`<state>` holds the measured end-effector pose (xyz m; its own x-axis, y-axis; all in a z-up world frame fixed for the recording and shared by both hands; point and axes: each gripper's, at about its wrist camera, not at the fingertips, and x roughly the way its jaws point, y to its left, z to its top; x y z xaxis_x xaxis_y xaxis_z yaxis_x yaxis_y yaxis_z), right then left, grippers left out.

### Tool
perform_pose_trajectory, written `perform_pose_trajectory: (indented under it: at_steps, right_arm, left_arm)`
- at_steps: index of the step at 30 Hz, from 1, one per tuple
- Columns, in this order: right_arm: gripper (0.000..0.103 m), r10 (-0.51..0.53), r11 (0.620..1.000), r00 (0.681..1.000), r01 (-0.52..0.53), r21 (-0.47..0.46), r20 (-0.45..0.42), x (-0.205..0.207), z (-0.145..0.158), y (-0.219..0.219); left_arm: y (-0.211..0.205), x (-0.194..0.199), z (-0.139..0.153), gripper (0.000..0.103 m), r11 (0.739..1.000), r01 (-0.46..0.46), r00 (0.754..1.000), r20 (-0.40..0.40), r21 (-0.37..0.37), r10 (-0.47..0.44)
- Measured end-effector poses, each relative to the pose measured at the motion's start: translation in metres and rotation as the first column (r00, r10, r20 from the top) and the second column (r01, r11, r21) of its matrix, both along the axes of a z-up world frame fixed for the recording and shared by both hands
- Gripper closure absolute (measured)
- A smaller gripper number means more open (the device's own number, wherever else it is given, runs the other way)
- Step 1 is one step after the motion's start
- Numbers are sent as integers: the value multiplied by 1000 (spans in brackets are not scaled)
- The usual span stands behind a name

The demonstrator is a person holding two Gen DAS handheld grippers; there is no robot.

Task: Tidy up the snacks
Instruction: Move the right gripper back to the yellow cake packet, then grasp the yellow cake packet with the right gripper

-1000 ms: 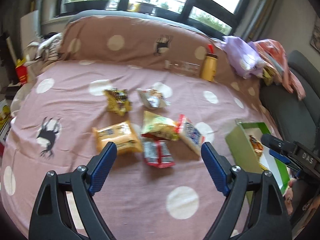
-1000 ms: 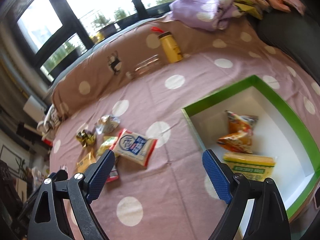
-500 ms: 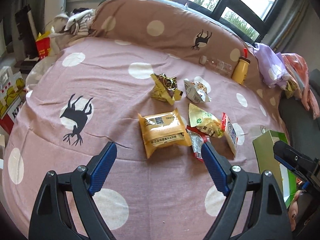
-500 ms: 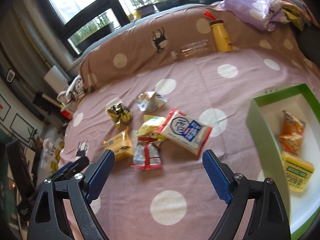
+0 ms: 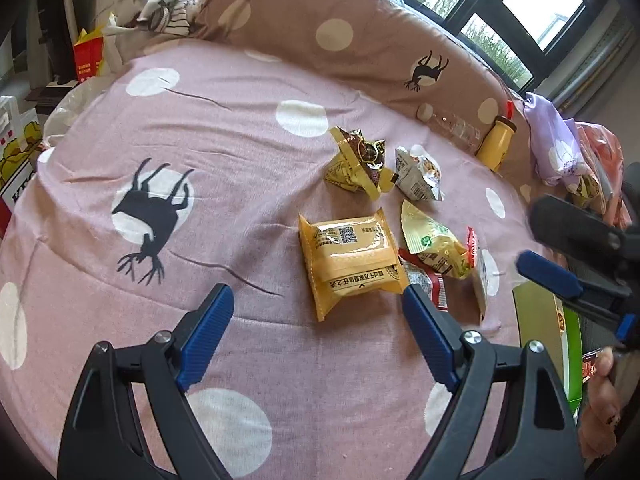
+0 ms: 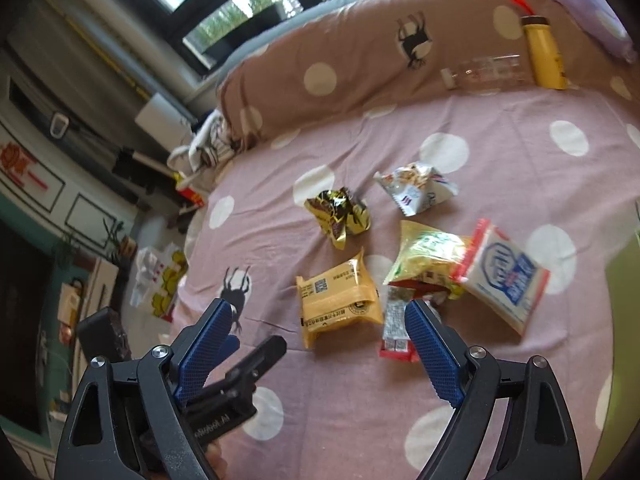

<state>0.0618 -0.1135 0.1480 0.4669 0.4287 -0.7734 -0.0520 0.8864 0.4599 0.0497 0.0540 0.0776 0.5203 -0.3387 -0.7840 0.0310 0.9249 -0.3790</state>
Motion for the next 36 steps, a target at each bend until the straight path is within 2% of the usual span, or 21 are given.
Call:
perform_pose_trajectory:
  at_steps: [7,11,14,16,17,19,20,24,28,36]
  right_arm:
    - [18,79,996,986,-85,-32,-147,41,-59,27]
    - [19,106,992,979,-117,-56,-172,51,-75,35]
    - [19,121,988,975,-136,-69,-187,57,-86,39]
    - [19,122,988,972,-138,-67,-201,60,-93,39]
    - [20,125,988,970,-141,-62,-207,60,-96,39]
    - [23,137,988,967,-149,-42,-214,60,-101,38]
    - [25,142,988,966,-152,-30,-216,60,-103,38]
    - [29,141,989,970,-146,-13,-200,59,-104,37]
    - [39,158,987,967,-155,30,-198,56,-102,37]
    - [40,171,985,977,-170,16,-127,41,-78,43]
  left_arm:
    - [-4,20,-22,18,998,8,998,-63,-55,-12]
    - [-6,22,-24,20,997,16,997,-72,-74,-22]
    - [-12,25,-28,28,998,25,997,-77,-54,-30]
    - [-14,27,-32,38,997,37,995,-87,-66,-43]
    - [-14,29,-35,39,996,39,994,-95,-76,-46]
    - [-15,31,-39,51,995,40,993,-104,-92,-50]
    - [-16,32,-41,53,994,42,993,-108,-103,-53]
    - [-15,32,-42,59,994,28,994,-98,-101,-38]
    - [-14,28,-39,62,994,30,995,-96,-103,-40]
    - [-21,15,-15,62,997,57,998,-19,-48,-58]
